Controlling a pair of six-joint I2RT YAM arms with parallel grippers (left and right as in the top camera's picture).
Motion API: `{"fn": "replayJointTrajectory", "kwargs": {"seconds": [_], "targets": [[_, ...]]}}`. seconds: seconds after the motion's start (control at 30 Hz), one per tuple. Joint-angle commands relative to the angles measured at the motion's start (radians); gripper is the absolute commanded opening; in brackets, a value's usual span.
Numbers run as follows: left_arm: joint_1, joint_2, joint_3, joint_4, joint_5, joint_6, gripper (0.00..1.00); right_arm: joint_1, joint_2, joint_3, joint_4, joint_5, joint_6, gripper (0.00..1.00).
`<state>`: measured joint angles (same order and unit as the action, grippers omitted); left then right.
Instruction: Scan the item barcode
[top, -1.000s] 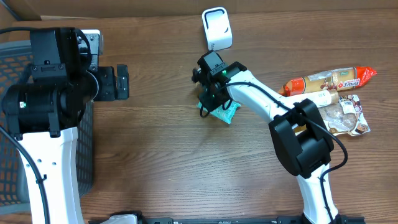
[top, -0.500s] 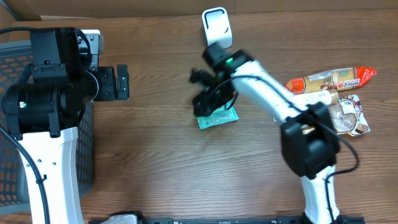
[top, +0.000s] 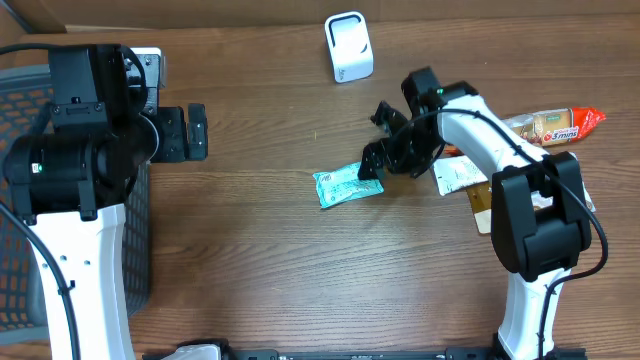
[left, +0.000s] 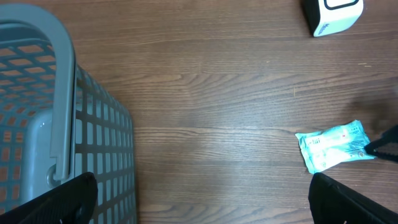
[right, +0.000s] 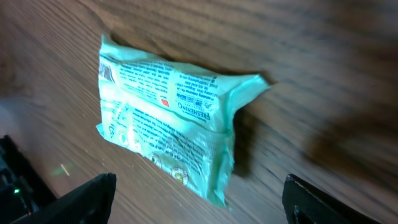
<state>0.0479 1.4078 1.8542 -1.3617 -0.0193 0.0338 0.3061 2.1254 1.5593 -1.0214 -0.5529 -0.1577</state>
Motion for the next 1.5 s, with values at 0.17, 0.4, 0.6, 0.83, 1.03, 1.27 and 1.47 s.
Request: {"fn": "replayJointTrajectory", "kwargs": {"seconds": [0.17, 0.4, 0.6, 0.83, 1.03, 1.27, 1.47], "targets": [[0.004, 0.004, 0.006, 0.004, -0.006, 0.019, 1.00, 0.003, -0.014, -0.140, 0.185, -0.149, 0.082, 0.84], [0.004, 0.004, 0.006, 0.004, -0.006, 0.019, 0.99, 0.015, -0.010, -0.272, 0.433, -0.159, 0.259, 0.74], [0.004, 0.004, 0.006, 0.004, -0.006, 0.019, 1.00, 0.048, 0.006, -0.347, 0.555, -0.156, 0.315, 0.45], [0.004, 0.004, 0.006, 0.004, -0.006, 0.019, 1.00, 0.060, 0.007, -0.348, 0.552, -0.168, 0.315, 0.14], [0.004, 0.004, 0.006, 0.004, -0.006, 0.019, 1.00, 0.053, 0.006, -0.337, 0.568, -0.214, 0.314, 0.04], [0.004, 0.004, 0.006, 0.004, -0.006, 0.019, 1.00, -0.017, -0.069, -0.237, 0.479, -0.314, 0.293, 0.04], [0.004, 0.004, 0.006, 0.004, -0.006, 0.019, 0.99, -0.070, -0.289, -0.228, 0.465, -0.317, 0.187, 0.04]]}}
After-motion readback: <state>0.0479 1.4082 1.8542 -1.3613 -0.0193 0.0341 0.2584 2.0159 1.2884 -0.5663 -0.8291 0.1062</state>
